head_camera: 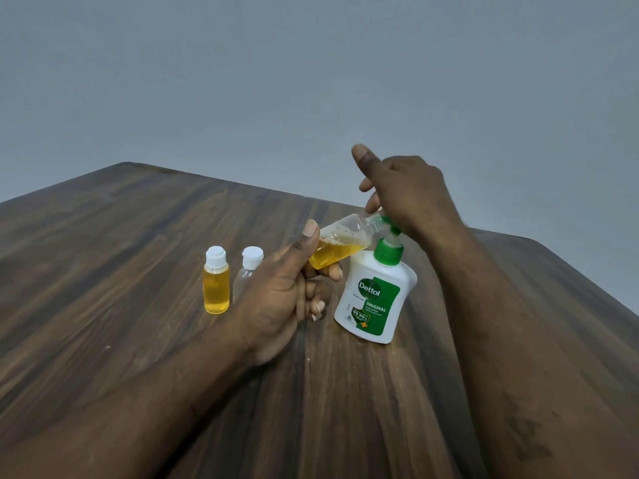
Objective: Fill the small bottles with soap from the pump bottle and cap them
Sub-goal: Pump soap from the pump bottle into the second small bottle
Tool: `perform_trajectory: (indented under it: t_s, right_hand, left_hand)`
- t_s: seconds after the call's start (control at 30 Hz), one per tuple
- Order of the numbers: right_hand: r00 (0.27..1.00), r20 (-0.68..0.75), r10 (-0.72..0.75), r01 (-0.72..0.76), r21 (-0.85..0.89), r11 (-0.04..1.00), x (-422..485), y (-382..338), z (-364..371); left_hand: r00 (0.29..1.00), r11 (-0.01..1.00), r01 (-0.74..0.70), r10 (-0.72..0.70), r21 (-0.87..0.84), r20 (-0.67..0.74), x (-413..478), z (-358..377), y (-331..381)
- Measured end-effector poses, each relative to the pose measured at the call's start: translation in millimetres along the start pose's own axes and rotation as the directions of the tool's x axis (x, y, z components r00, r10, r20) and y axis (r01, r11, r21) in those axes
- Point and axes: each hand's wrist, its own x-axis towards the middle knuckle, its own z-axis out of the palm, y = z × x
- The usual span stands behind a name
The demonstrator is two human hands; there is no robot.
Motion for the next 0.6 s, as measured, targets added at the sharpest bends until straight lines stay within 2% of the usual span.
perform_trajectory:
  t_s: [0.1,0.23,0.43,0.6]
  right_hand:
    - [0.993,0.116,0.016,-0.011,-0.043,0.999,-2,3,3]
    - [0.954,0.266,0.134,-0.126,-0.049,0.991,1,14,9]
    - [0.954,0.276,0.117,-0.102,-0.070,0.992,0,11,7]
    - [0.998,0.058,0.019,-0.017,-0.032,0.999,0,1,-3]
  left_hand:
    - [1.000,1.000,0.004,-0.004,0.001,-0.009,0,-1,-1]
    - [1.000,1.000,0.012,-0.012,0.002,-0.029,-1,0,-2]
    - [1.000,1.000,0.011,-0.011,0.009,-0.020,0,-1,-1]
    - [0.999,0.999,-0.029,0.029,-0.016,-0.017,0,-1,2]
